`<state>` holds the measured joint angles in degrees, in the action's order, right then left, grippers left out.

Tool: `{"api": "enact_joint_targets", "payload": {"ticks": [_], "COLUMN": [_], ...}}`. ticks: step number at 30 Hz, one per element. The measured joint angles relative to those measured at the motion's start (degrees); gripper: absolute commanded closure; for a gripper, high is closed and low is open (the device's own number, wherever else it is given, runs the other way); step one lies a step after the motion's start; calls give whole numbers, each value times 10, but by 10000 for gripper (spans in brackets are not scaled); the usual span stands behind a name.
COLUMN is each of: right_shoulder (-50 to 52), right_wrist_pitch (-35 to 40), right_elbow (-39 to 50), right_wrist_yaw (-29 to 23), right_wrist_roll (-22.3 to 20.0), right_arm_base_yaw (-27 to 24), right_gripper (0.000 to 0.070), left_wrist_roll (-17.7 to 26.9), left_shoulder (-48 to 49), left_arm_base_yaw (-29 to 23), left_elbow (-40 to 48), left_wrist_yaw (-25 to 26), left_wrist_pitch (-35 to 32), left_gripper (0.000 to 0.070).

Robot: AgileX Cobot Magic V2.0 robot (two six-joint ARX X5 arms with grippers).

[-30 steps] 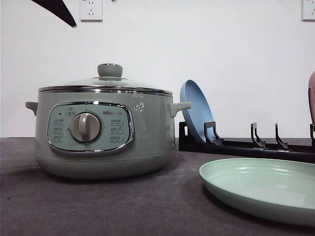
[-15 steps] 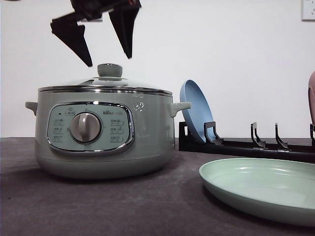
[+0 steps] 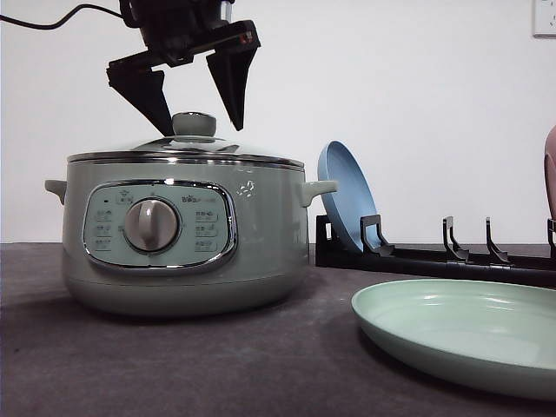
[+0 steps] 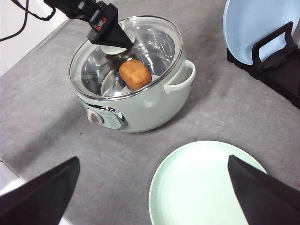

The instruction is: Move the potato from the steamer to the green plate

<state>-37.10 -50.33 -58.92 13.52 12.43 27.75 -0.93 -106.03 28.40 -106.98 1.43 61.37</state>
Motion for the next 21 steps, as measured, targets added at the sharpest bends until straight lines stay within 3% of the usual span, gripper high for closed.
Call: {"api": "enact_joint_targets", "payload": {"ticks": [5, 10, 14, 17, 21], "right_shoulder": [0, 0, 0, 0, 0], "right_wrist_pitch": [0, 0, 0, 0, 0], "right_elbow": [0, 0, 0, 0, 0], "right_wrist_yaw": [0, 0, 0, 0, 0], "right_wrist_roll": [0, 0, 0, 0, 0], "right_arm_base_yaw": [0, 0, 0, 0, 0], "right_gripper": [59, 59, 60, 59, 59], "left_wrist_roll": [0, 0, 1, 5, 7], "left_shoulder": [0, 0, 0, 0, 0], "left_arm_base_yaw": [0, 0, 0, 0, 0], "left_elbow": [0, 0, -1, -2, -3], "left_wrist_yaw": [0, -2, -9, -11, -11], "left_wrist_pitch": [-3, -3, 2, 3, 4], "left_gripper": [315, 346, 515, 684, 700]}}
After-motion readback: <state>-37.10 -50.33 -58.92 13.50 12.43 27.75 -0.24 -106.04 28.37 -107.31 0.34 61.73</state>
